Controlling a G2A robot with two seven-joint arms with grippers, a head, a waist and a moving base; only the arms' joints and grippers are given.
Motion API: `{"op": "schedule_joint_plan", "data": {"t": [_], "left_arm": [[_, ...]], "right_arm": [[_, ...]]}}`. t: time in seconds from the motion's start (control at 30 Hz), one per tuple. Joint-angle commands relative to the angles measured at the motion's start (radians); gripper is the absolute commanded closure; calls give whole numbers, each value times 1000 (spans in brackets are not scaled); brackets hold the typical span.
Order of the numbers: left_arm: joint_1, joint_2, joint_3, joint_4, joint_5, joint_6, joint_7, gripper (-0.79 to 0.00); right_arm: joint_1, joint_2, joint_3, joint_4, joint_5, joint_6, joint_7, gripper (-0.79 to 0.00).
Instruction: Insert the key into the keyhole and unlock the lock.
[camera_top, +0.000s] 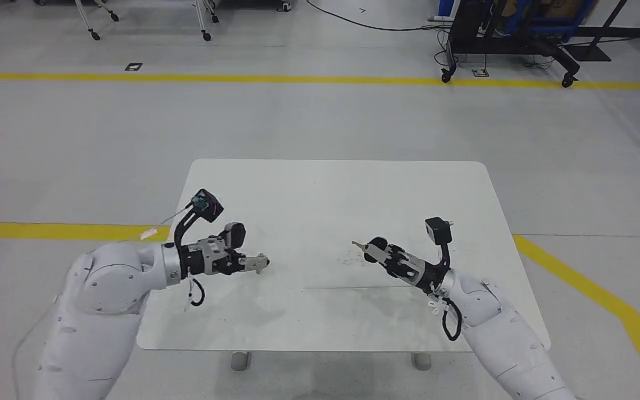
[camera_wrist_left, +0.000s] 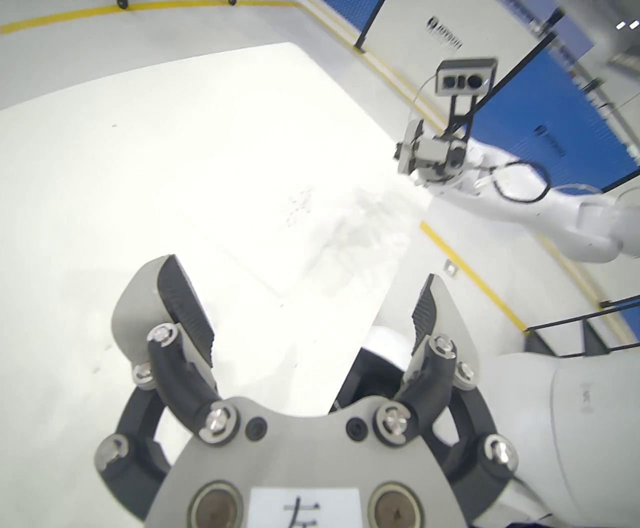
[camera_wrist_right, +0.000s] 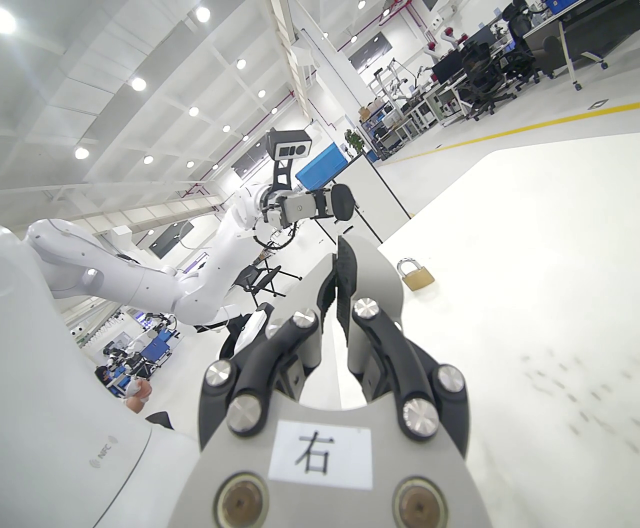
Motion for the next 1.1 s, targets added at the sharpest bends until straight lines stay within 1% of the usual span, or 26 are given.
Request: {"op": "schedule_joint_plan", "data": {"t": [0.0, 0.07, 0.13, 0.2, 0.23, 0.3, 0.37, 0.4, 0.43, 0.47, 0.53, 0.6, 0.67, 0.77, 0.83, 0.97, 1.07], "left_arm": [[40, 12, -42, -60, 126, 5, -66, -785], [77, 17, -36, -95, 189, -2, -82, -785], [100, 19, -12, -118, 270, -30, -56, -785], [117, 19, 39, -122, 387, -56, -21, -733], [119, 17, 67, -112, 438, -54, 12, -708], [112, 12, 120, -74, 502, -44, 86, -662], [91, 6, 165, -31, 558, -15, 136, -591], [79, 4, 186, -15, 583, -2, 155, -573], [66, 2, 201, -1, 608, 17, 174, -533], [56, 0, 213, 7, 637, 33, 191, -517], [42, -3, 231, 20, 679, 66, 229, -434], [33, -4, 242, 34, 706, 86, 252, -388], [23, -6, 256, 55, 722, 90, 261, -372], [6, -7, 268, 87, 721, 96, 277, -372], [-1, -8, 271, 101, 712, 92, 286, -366], [-15, -9, 287, 116, 717, 92, 291, -379], [-34, -11, 305, 140, 712, 93, 301, -369]], "right_arm": [[0, 0, 0, 0, 0, 0, 0, 0], [0, 0, 0, 0, 0, 0, 0, 0], [0, 0, 0, 0, 0, 0, 0, 0], [0, 0, 0, 0, 0, 0, 0, 0], [0, 0, 0, 0, 0, 0, 0, 0], [0, 0, 0, 0, 0, 0, 0, 0], [0, 0, 0, 0, 0, 0, 0, 0], [0, 0, 0, 0, 0, 0, 0, 0], [0, 0, 0, 0, 0, 0, 0, 0], [0, 0, 0, 0, 0, 0, 0, 0], [0, 0, 0, 0, 0, 0, 0, 0], [0, 0, 0, 0, 0, 0, 0, 0], [0, 0, 0, 0, 0, 0, 0, 0], [0, 0, 0, 0, 0, 0, 0, 0], [0, 0, 0, 0, 0, 0, 0, 0], [0, 0, 0, 0, 0, 0, 0, 0], [0, 0, 0, 0, 0, 0, 0, 0]]}}
